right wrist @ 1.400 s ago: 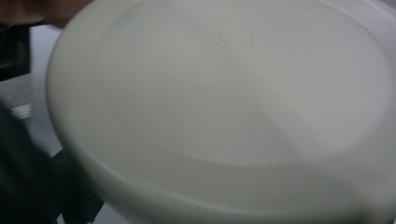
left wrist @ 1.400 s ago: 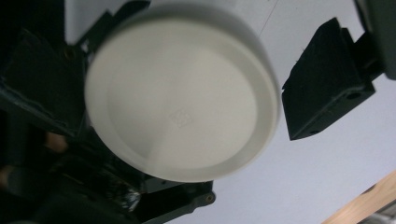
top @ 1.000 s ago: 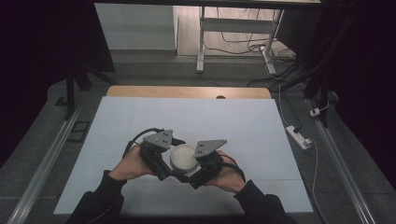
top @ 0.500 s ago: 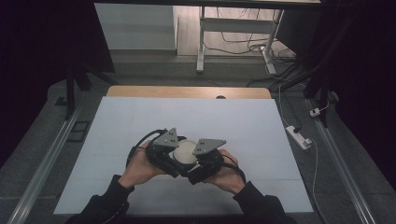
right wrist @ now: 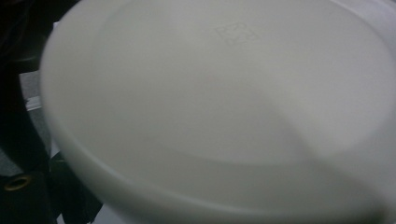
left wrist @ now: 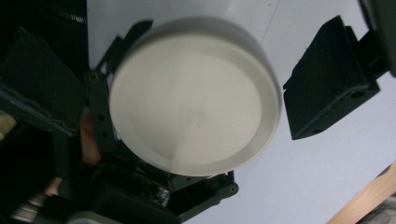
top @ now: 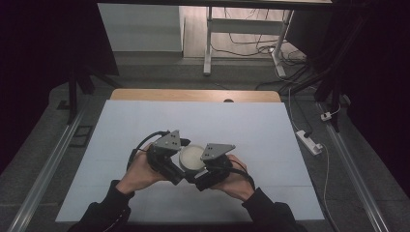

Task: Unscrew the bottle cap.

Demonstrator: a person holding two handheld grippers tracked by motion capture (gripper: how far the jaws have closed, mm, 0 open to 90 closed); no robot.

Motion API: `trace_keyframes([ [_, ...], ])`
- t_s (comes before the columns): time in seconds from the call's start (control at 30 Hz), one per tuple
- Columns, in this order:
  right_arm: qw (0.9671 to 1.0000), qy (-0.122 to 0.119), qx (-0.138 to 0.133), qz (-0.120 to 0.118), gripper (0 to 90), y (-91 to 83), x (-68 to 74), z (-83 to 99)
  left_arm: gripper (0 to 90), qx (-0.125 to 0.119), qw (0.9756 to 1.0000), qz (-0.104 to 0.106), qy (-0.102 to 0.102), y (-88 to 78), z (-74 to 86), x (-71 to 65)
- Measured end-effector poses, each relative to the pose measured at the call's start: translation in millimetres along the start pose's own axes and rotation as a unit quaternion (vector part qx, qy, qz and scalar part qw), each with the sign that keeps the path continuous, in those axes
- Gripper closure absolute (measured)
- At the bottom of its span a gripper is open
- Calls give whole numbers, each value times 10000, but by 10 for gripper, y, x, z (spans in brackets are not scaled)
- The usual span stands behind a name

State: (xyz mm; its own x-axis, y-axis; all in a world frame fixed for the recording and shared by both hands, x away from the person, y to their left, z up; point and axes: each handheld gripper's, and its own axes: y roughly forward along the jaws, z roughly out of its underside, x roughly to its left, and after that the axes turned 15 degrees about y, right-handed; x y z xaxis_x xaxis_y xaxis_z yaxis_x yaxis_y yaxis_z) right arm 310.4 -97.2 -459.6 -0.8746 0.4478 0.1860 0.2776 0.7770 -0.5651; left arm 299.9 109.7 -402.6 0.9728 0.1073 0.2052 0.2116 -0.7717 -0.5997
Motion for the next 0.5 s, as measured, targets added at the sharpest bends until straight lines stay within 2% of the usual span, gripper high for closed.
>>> trace_keyframes([
  [0.03,10000,-30,19,-68,65,-1,8,1,8,-24,9998,161,101,-22,15,3],
  [0.2,9990,-204,78,-390,65,6,85,-6,15,-93,9980,459,418,-57,53,10],
  [0.3,9978,-311,139,-576,65,14,122,-2,19,-148,9959,654,604,-46,74,7],
  [0.4,9967,-323,183,-725,65,17,150,-3,32,-254,9942,790,687,-30,87,0],
  [0.5,9957,-359,198,-831,65,14,179,-1,62,-262,9934,794,784,-24,85,-21],
])
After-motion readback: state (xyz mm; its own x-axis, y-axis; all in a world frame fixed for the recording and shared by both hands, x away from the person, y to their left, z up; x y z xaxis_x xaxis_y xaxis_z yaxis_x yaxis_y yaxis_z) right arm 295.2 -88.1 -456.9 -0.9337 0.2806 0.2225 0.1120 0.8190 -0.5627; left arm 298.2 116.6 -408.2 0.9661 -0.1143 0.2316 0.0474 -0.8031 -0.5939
